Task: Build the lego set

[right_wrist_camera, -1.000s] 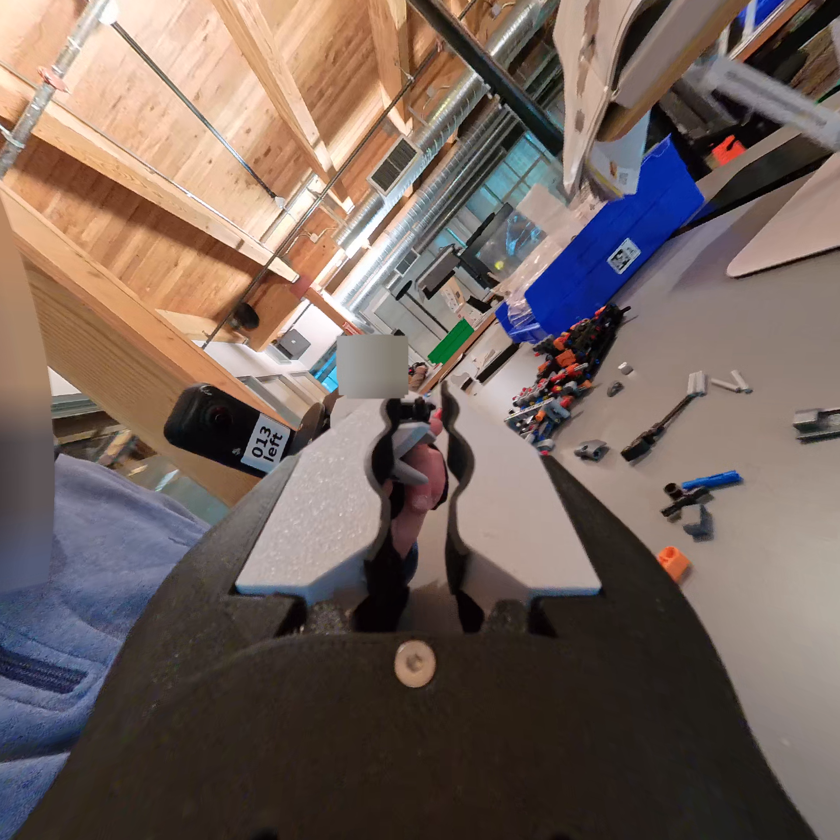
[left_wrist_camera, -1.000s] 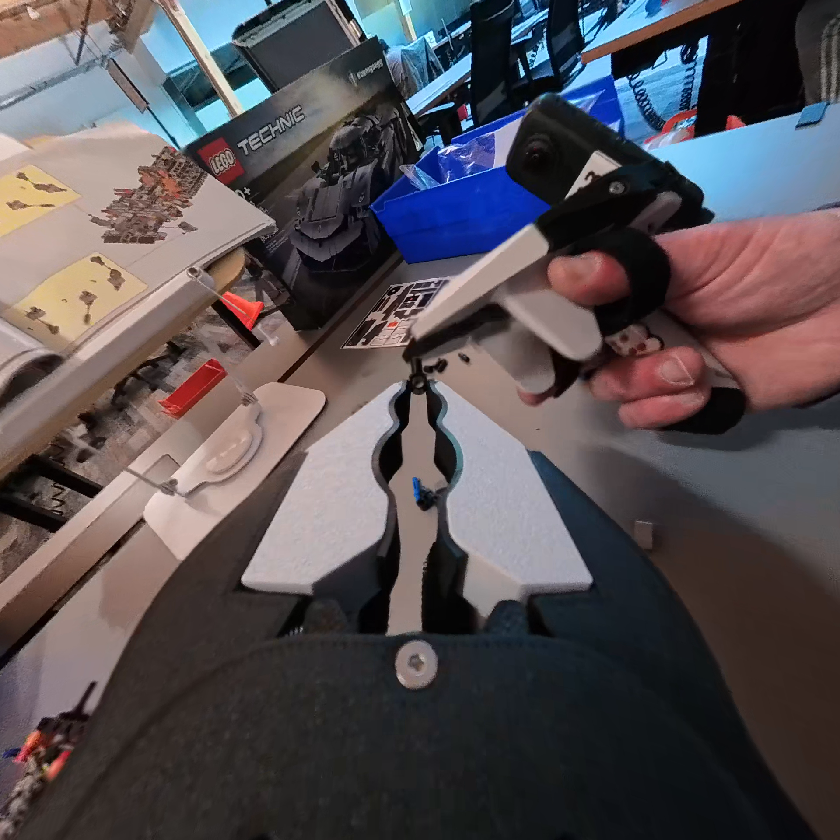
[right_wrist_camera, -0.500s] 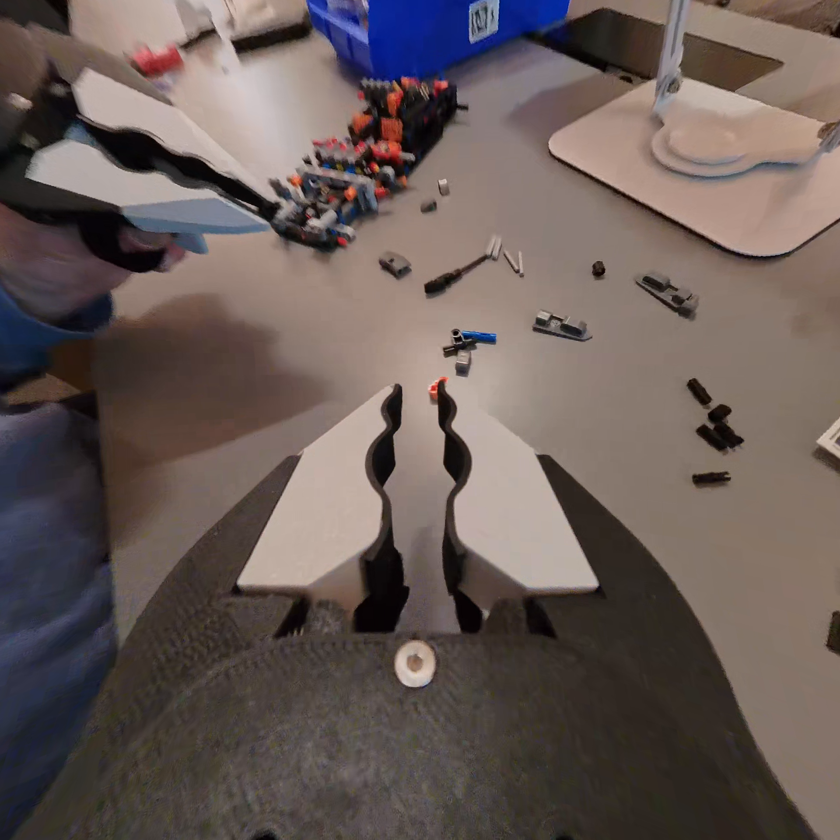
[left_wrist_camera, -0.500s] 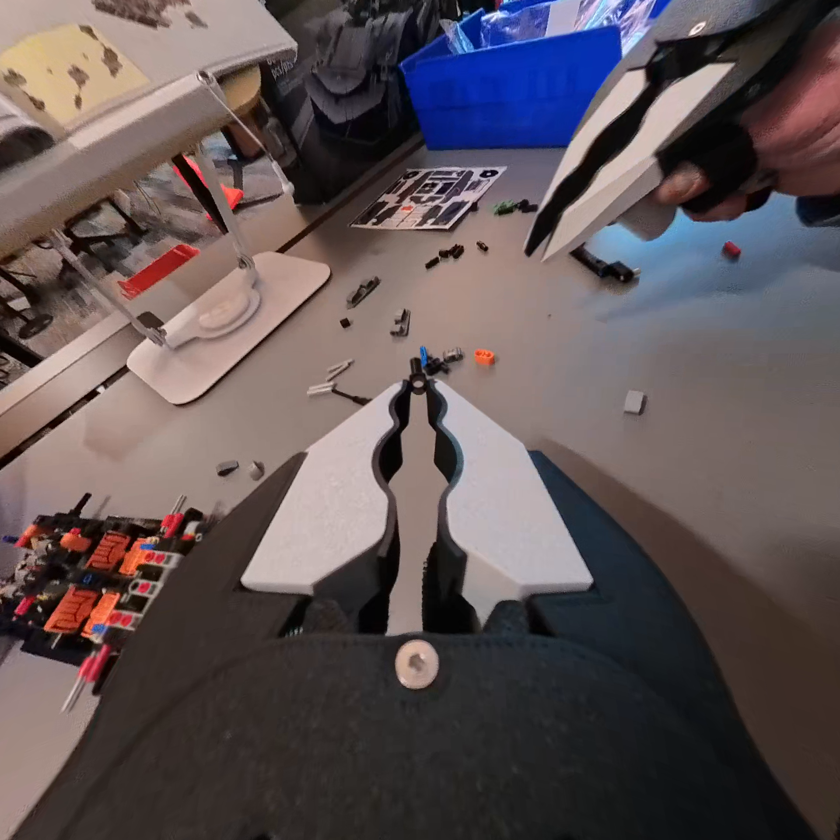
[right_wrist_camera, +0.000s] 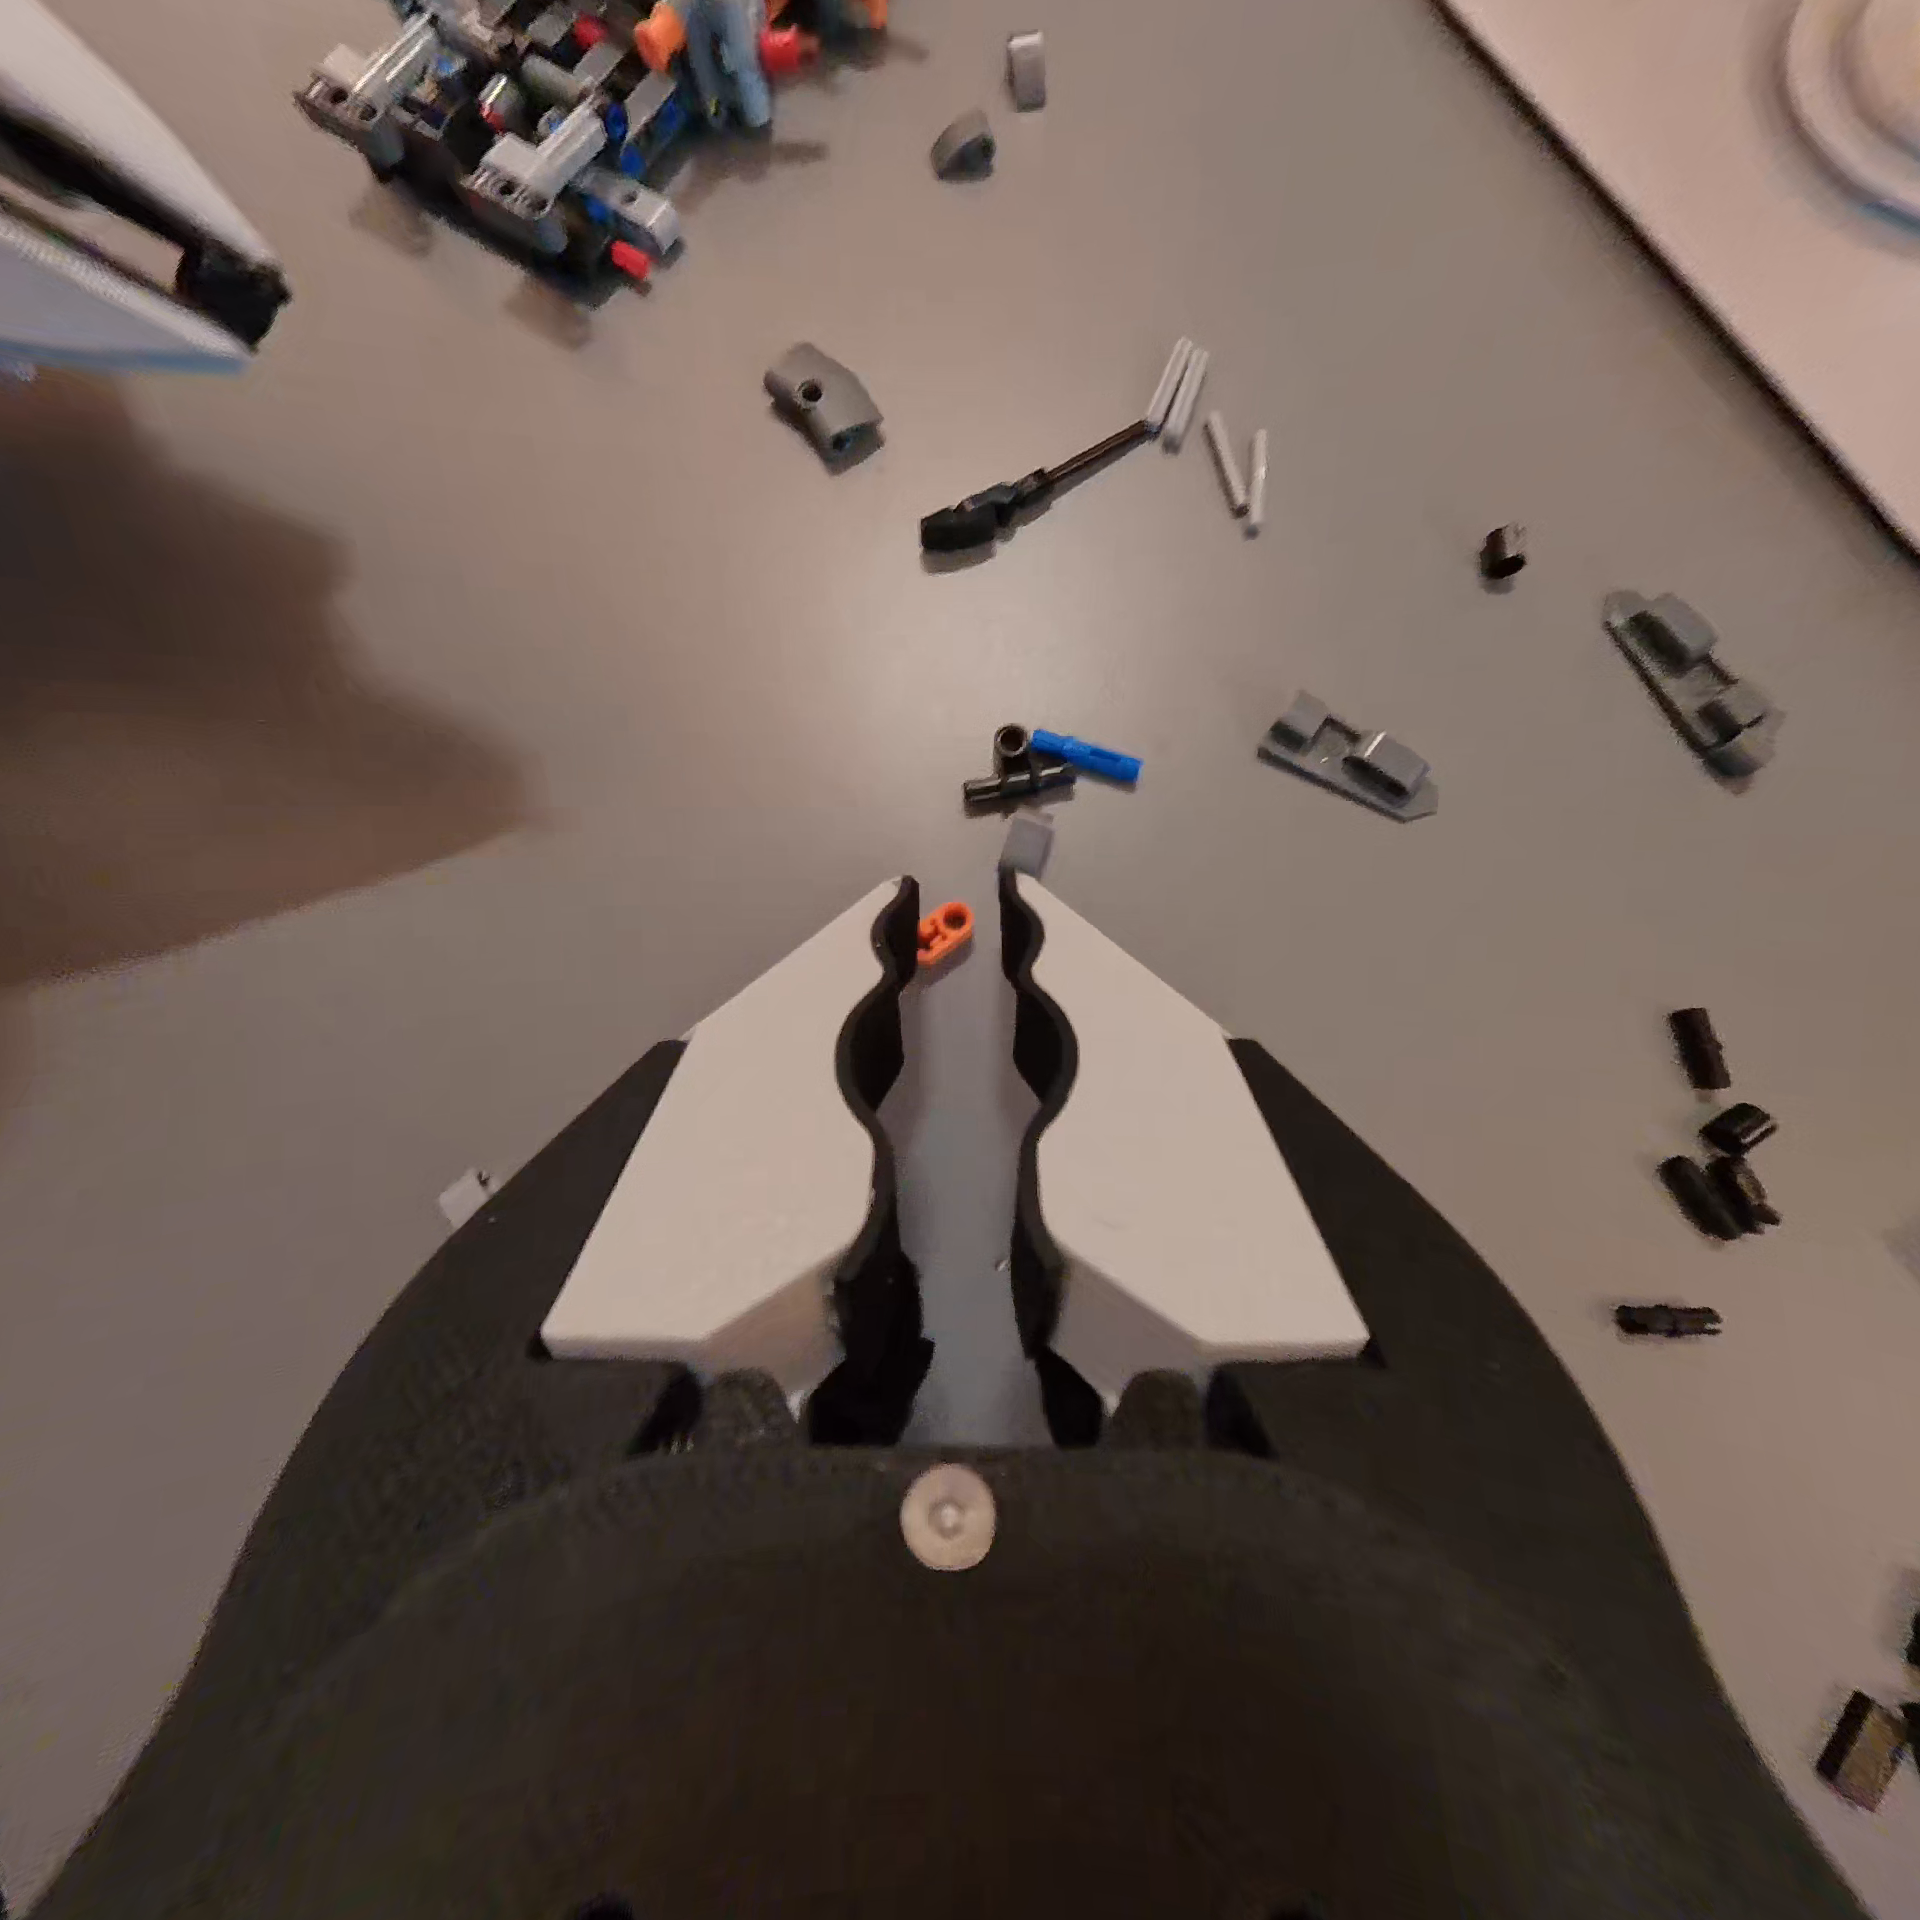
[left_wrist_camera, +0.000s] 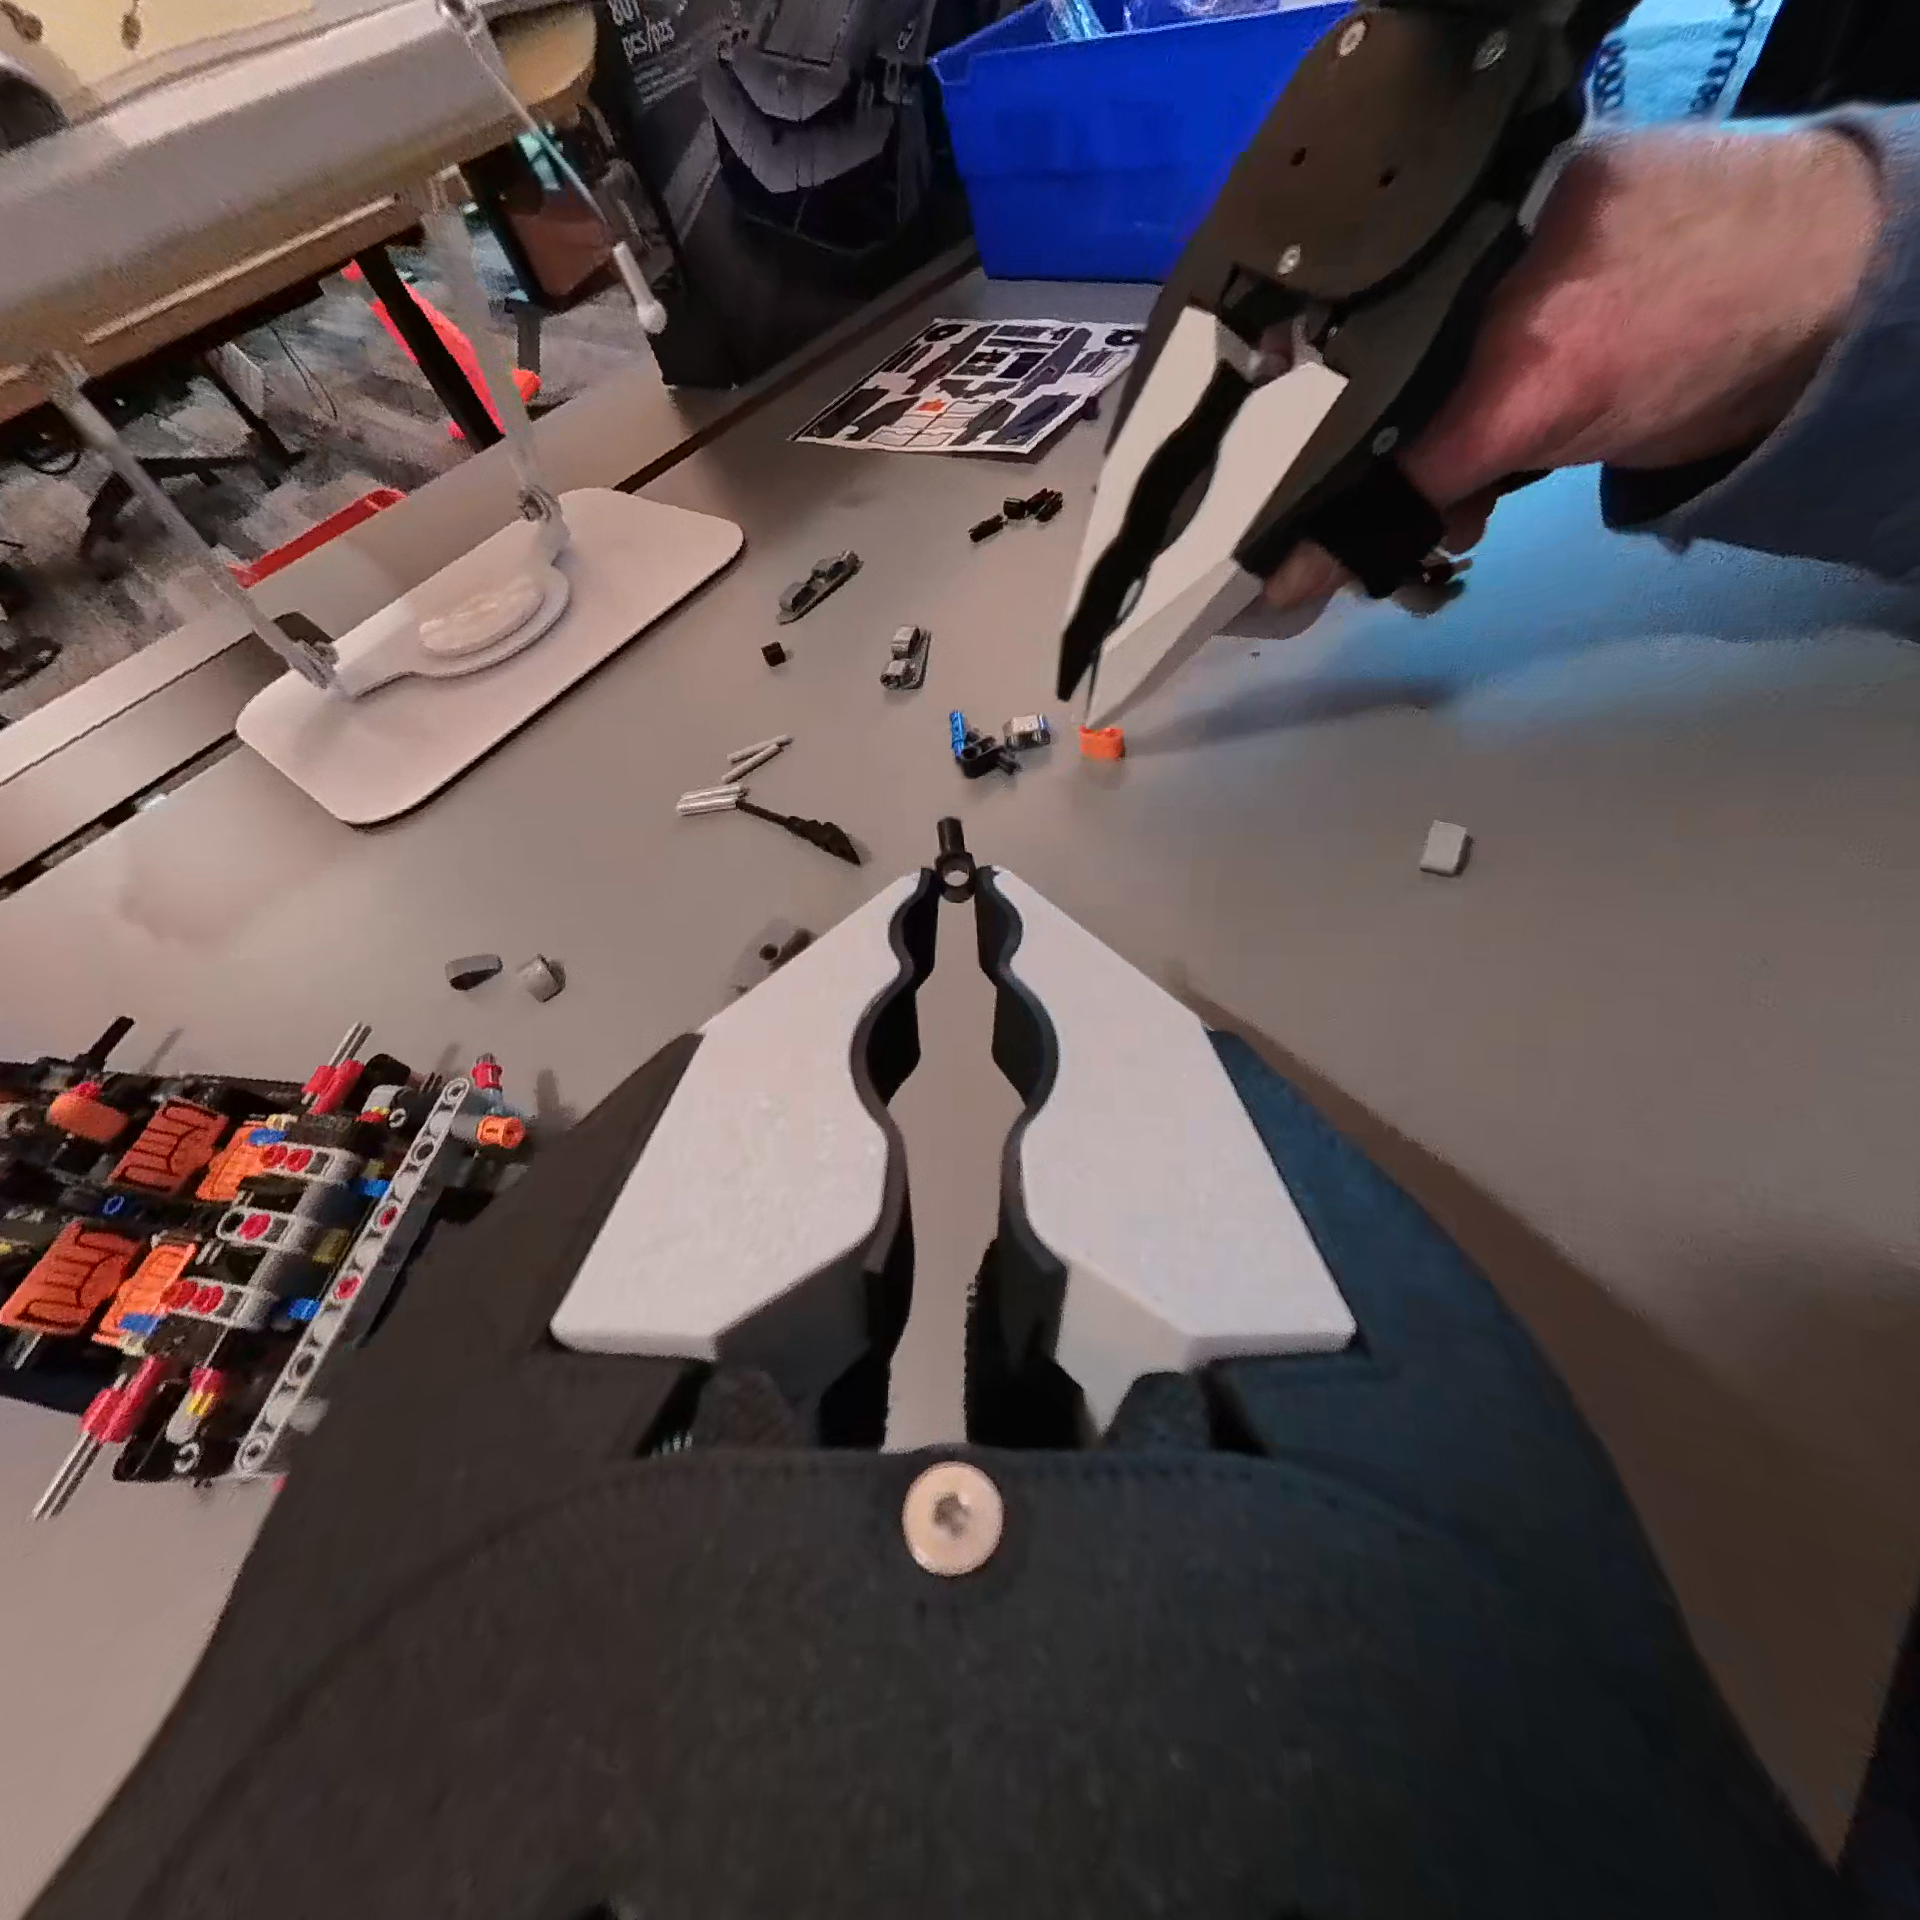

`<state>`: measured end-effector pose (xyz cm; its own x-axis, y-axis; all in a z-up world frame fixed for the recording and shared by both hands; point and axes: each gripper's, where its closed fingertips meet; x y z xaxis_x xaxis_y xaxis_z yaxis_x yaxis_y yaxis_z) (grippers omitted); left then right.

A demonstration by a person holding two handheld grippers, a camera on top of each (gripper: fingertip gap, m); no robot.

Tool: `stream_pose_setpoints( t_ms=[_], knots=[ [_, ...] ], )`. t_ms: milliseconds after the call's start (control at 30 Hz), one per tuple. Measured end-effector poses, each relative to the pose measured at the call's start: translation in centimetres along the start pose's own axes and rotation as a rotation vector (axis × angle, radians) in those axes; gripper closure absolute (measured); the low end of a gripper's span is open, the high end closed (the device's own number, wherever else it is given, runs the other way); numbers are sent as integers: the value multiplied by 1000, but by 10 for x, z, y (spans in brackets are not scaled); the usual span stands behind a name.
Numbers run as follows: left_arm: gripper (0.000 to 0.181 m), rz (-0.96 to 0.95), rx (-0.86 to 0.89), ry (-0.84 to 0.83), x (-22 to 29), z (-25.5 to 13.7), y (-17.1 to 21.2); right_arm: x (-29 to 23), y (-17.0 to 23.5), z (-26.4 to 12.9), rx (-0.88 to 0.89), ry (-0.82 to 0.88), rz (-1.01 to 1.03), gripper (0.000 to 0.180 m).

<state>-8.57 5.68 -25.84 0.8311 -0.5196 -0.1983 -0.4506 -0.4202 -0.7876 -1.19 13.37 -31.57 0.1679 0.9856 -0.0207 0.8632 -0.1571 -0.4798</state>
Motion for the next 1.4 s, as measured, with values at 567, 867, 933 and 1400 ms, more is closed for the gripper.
stream_pose_setpoints(
  t_ms=[567,867,933,1400],
  knots=[
    [176,-40,17,37,-2,10,6,-6,11,10,-10,20,42,162],
    [176,-17,24,36,2,15,2,-19,13,10,-25,-3,1,169],
    [176,-16,24,38,2,15,1,-24,17,8,-36,-14,-4,168],
    [176,8,50,86,14,27,-13,23,84,-78,88,175,220,155]
  ],
)
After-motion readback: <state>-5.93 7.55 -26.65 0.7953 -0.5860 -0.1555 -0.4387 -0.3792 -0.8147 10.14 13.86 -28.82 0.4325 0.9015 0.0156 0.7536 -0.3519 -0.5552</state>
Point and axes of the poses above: each gripper's, where its closed fingertips meet, z out along the fingers, y out of its underside, x = y × z across the jaws, and after that the axes turned 14 degrees about -x, right-handed
